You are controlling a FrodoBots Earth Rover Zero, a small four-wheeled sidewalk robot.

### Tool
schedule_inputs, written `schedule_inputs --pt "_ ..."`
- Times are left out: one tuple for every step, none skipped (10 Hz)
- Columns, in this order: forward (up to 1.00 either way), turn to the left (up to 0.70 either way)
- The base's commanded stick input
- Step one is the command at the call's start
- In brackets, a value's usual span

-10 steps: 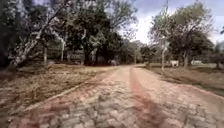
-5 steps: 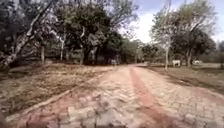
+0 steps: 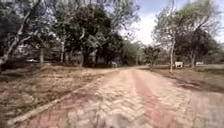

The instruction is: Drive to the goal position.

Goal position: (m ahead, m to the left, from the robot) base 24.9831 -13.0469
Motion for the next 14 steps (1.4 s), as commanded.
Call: schedule_inputs --pt "0.85 0.00" --pt "0.85 0.00" --pt "0.85 0.00" --pt "0.85 0.00" --pt "0.85 0.00" --pt "0.85 0.00" --pt "0.85 0.00" --pt "0.85 0.00" --pt "0.85 0.00" --pt "0.85 0.00" --pt "0.85 0.00" --pt "0.85 0.00" --pt "0.85 -0.16" --pt "0.85 -0.32"
